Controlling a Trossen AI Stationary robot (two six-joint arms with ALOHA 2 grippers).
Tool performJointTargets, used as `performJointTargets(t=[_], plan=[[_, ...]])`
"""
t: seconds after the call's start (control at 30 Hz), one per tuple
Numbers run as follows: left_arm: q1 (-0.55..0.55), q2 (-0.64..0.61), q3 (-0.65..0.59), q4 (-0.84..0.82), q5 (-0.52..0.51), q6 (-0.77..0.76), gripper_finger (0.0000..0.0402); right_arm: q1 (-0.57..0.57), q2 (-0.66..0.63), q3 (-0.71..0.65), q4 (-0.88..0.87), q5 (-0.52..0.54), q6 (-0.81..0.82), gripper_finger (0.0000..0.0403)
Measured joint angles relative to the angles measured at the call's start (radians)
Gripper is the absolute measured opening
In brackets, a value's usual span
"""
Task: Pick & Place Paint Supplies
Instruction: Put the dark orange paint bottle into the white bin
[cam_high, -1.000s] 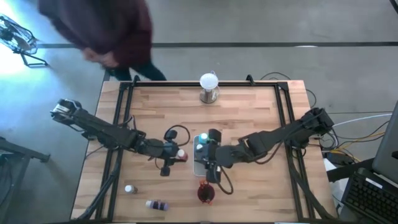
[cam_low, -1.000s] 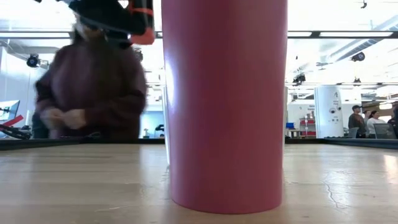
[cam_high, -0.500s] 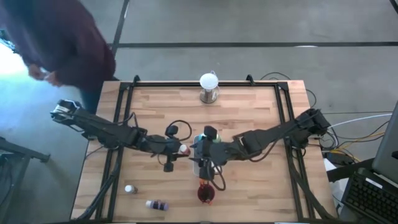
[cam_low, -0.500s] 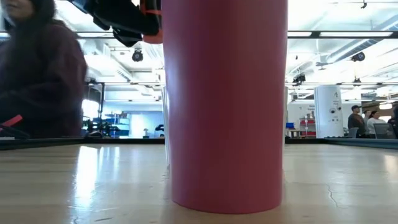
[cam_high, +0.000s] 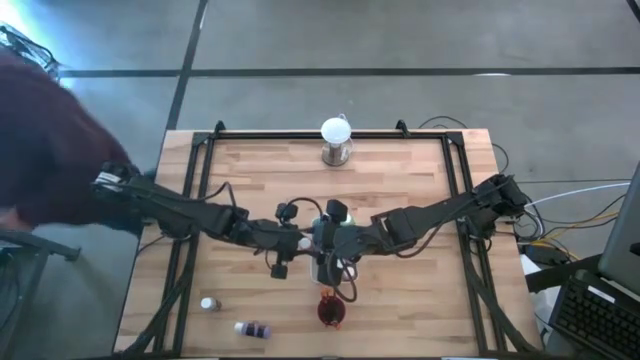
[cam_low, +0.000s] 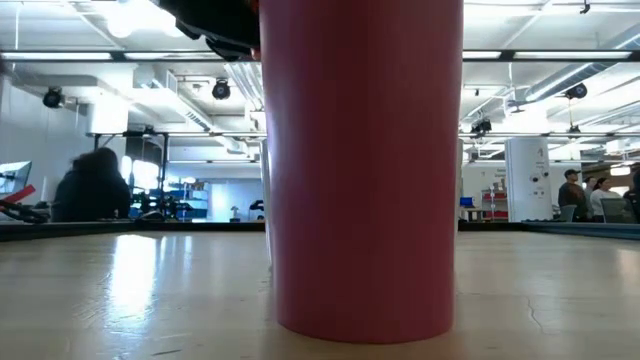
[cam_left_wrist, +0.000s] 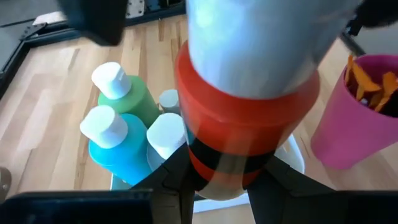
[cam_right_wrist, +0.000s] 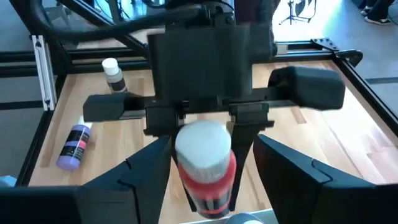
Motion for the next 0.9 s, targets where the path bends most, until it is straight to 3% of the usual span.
performJointTargets(t=[0.6, 0.9], plan=[[0.018, 0.027, 0.045, -0.034, 0.009, 0.000, 0.0110, 0.001, 0.000, -0.002, -0.030, 0.004, -0.026, 0.0111], [0.019, 0.027, 0.044, -0.037, 0.011, 0.013, 0.0113, 0.001, 0.000, -0.002, -0.031, 0.003, -0.023, 0.0110]])
